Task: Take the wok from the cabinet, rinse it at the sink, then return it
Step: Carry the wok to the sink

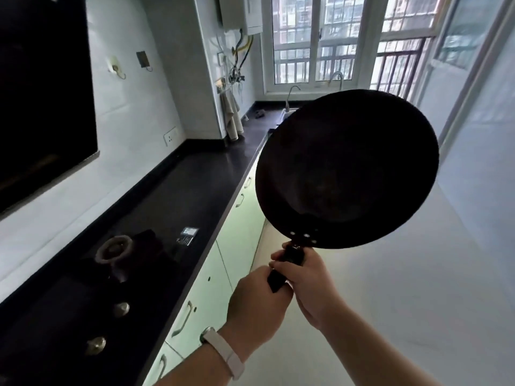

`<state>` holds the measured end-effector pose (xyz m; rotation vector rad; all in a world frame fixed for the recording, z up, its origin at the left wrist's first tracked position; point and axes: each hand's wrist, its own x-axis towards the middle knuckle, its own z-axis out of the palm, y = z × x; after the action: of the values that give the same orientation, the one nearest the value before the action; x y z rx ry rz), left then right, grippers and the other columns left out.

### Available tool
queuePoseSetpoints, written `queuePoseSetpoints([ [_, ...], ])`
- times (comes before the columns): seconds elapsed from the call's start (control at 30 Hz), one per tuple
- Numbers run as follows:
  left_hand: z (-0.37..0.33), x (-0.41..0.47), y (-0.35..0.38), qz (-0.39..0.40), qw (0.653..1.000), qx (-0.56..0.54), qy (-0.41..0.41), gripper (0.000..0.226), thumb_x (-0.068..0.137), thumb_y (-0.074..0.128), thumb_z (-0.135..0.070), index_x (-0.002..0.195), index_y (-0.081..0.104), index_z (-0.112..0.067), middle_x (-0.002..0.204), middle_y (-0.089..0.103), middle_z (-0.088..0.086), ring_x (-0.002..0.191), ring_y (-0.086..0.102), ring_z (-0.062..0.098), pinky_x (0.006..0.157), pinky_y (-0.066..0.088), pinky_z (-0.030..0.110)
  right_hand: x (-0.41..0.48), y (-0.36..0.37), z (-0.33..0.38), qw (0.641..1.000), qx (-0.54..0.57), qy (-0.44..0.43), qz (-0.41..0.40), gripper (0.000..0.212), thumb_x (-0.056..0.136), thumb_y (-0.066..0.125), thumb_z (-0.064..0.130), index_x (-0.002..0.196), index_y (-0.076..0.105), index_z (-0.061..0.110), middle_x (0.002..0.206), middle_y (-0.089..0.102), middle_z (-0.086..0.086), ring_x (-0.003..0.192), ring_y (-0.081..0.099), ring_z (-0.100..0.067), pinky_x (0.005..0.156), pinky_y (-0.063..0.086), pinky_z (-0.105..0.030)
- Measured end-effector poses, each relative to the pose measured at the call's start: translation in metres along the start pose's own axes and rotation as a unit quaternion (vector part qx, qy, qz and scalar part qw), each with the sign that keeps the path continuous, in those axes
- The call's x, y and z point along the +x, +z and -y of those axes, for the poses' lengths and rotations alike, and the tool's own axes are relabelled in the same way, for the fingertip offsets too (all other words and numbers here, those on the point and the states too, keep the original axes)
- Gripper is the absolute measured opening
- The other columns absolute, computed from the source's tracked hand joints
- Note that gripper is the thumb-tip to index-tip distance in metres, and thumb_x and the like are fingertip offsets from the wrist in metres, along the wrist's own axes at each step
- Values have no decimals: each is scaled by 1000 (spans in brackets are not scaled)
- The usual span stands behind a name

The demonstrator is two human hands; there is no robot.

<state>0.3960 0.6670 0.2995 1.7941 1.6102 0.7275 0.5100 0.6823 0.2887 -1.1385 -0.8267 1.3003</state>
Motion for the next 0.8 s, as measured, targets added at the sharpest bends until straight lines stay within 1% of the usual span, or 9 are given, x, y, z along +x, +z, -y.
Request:
queuePoseSetpoints([
  [0.07, -7, 14, 10, 19, 1000, 4, 11, 26, 85, 60, -23, 63, 48, -24, 59, 56, -2, 53, 48, 12, 47, 30, 21, 10, -14, 3, 1000, -9, -4, -15, 21, 79, 63, -13, 91, 61, 3, 83, 64, -10, 81, 63, -21, 81, 54, -36],
  [0.17, -14, 36, 24, 50, 998, 3, 33, 22, 86, 59, -25, 66, 50, -26, 60, 58, -2, 53, 50, 11, 47, 32, 19, 29, -34, 2, 999, -16, -12, -32, 22, 79, 63, -11, 99, 59, -3, 81, 64, -7, 76, 64, -14, 71, 54, -25],
  [0.27, -18, 67, 38, 67, 996, 20, 53, 21, 84, 58, -26, 65, 49, -26, 59, 56, -3, 54, 51, 13, 45, 31, 18, 52, -49, 2, 998, -27, -17, -58, 24, 79, 66, -8, 102, 59, -6, 80, 64, -6, 77, 64, -14, 69, 53, -20],
  [0.33, -20, 92, 46, 77, 994, 30, 68, 24, 83, 57, -27, 63, 46, -26, 56, 53, -4, 53, 49, 12, 44, 28, 18, 73, -56, 5, 997, -20, -22, -70, 29, 75, 69, -4, 102, 58, -5, 80, 64, -7, 78, 64, -18, 71, 53, -23],
  [0.4, -22, 120, 55, 89, 992, 29, 83, 24, 82, 57, -27, 62, 44, -26, 55, 51, -4, 51, 47, 12, 44, 26, 18, 97, -63, 9, 997, -10, -26, -78, 35, 69, 70, 3, 101, 58, -2, 81, 64, -9, 80, 64, -21, 77, 53, -31],
  [0.5, -20, 170, 68, 103, 990, 19, 99, 14, 80, 54, -29, 68, 52, -22, 58, 54, -2, 55, 51, 16, 47, 32, 26, 141, -69, 12, 994, -5, -27, -101, 32, 65, 69, 7, 96, 59, 2, 81, 63, -10, 81, 62, -23, 85, 51, -41],
  [0.57, -19, 207, 73, 111, 987, 22, 109, 14, 80, 53, -31, 74, 56, -20, 61, 57, -2, 58, 55, 18, 47, 36, 28, 174, -69, 15, 993, -10, -26, -114, 31, 66, 68, 7, 95, 60, 0, 80, 63, -11, 81, 62, -23, 84, 50, -40],
  [0.7, -20, 279, 75, 119, 985, 9, 123, 15, 80, 52, -32, 81, 59, -19, 68, 63, 0, 64, 59, 22, 54, 46, 36, 243, -67, 27, 991, -12, -25, -130, 39, 66, 67, 4, 103, 57, -6, 83, 62, -12, 83, 62, -23, 81, 50, -35],
  [0.8, -22, 331, 73, 131, 982, -14, 134, 15, 79, 51, -32, 81, 59, -19, 68, 64, 1, 64, 59, 22, 54, 46, 36, 290, -60, 42, 988, -27, -32, -149, 35, 65, 67, 4, 98, 59, -2, 84, 62, -12, 83, 61, -23, 82, 50, -36],
])
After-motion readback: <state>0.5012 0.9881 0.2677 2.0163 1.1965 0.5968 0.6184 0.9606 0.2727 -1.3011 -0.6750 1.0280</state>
